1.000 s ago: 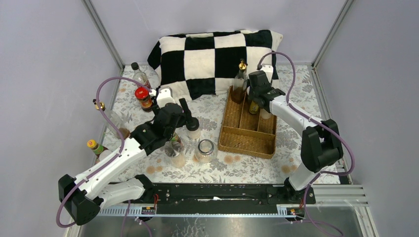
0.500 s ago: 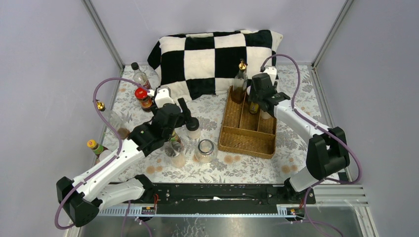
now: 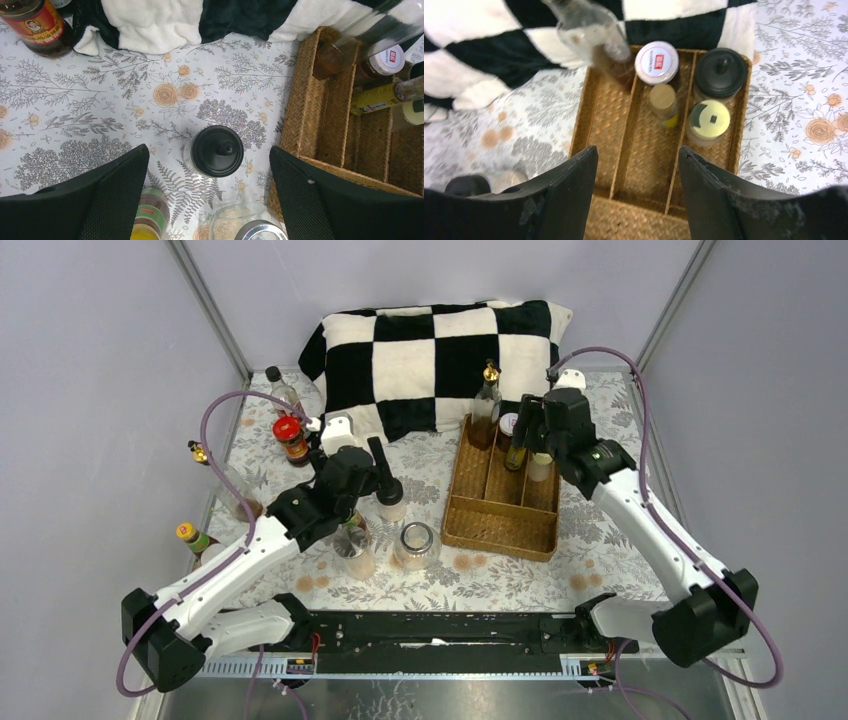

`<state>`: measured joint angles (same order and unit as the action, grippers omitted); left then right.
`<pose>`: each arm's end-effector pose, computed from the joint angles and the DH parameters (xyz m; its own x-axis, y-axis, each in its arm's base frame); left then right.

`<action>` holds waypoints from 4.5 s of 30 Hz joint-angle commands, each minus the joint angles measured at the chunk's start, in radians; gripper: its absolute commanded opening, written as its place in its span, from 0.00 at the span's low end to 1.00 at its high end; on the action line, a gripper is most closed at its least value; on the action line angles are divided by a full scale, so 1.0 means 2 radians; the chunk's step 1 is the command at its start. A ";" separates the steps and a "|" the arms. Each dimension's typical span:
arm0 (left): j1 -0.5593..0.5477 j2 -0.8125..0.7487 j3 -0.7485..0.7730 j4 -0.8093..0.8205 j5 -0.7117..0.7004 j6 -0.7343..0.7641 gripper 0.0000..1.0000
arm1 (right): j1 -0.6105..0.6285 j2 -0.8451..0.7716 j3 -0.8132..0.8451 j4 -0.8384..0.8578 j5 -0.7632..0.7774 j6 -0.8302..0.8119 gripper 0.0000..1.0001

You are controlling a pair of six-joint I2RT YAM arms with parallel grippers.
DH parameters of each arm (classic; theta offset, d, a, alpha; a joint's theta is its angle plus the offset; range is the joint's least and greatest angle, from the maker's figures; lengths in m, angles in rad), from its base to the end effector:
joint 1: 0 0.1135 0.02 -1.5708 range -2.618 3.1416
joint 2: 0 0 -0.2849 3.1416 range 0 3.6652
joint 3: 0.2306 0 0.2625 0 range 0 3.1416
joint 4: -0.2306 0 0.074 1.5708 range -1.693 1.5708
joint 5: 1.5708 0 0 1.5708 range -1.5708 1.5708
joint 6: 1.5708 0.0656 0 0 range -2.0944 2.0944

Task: Organize the condiment bottles
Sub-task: Pick up the bottle from the center of the board, then place the bottle in the storage box.

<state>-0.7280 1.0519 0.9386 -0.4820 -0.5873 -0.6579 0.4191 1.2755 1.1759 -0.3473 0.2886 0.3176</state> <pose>0.2077 -0.1365 0.3195 -0.4605 -0.2714 -0.8452 -0.0887 0.9614 -0.2604 0.3006 0.1135 0.3612 -0.4236 0.1390 -0.8951 -0.0246 0.9860 0.1648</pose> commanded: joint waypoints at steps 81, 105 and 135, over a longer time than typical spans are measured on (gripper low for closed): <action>0.243 -0.075 0.001 -0.022 0.186 0.089 0.99 | 0.218 0.129 0.147 0.002 0.056 -0.108 0.49; 0.243 -0.066 -0.001 -0.010 0.189 0.097 0.99 | 0.051 0.147 0.020 0.063 0.034 -0.104 0.49; 0.243 -0.061 -0.010 -0.004 0.196 0.093 0.99 | 0.036 0.110 -0.100 0.224 0.025 -0.069 0.93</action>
<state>-0.2466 0.9245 0.9356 -0.5373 -0.2157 -0.4820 0.4915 1.5906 0.9375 0.1062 0.3412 0.1635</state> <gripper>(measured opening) 0.989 0.911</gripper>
